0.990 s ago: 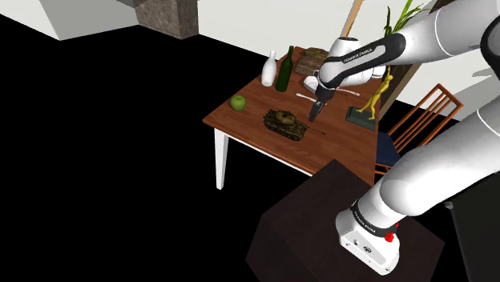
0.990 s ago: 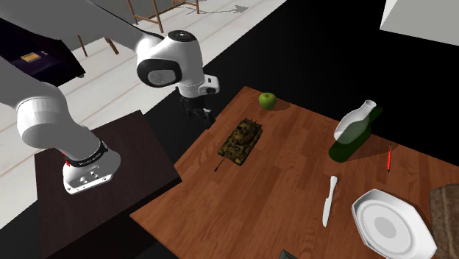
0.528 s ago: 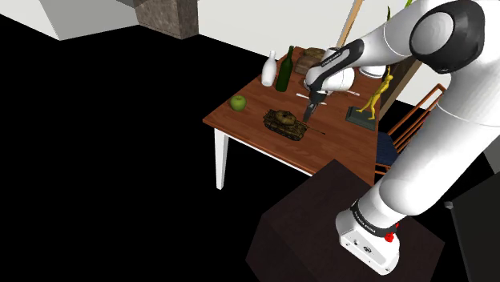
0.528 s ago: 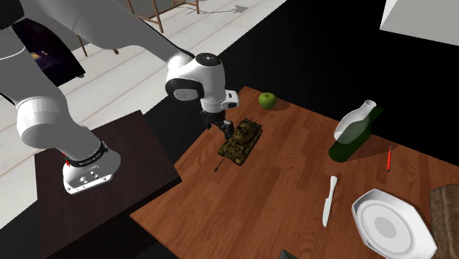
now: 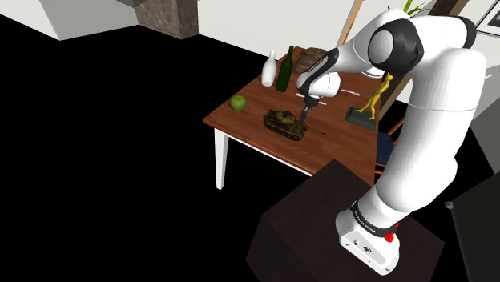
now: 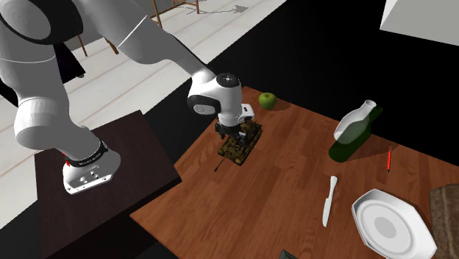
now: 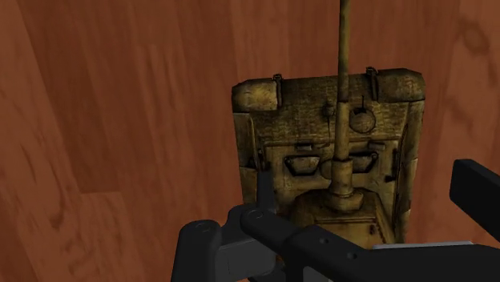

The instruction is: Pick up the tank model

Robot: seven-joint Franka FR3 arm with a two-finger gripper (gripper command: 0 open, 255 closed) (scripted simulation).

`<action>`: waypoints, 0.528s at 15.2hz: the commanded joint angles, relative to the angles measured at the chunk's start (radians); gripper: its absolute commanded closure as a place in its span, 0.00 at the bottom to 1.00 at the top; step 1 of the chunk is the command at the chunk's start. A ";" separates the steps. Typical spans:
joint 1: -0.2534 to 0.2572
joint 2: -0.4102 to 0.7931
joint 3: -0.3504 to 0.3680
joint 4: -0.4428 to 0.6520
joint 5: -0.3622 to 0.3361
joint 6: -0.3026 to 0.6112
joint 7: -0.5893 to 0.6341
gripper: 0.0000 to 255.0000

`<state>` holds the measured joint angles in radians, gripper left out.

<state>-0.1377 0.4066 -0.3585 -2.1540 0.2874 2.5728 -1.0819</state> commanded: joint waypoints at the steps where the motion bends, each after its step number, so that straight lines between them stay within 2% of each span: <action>1: -0.011 0.027 0.012 0.008 0.018 0.019 -0.015 0.00; 7: -0.031 0.080 0.039 0.015 0.051 0.063 -0.039 0.00; 8: -0.030 0.078 0.038 0.014 0.050 0.063 -0.039 1.00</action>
<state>-0.1671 0.4825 -0.3216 -2.1411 0.3362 2.6335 -1.1198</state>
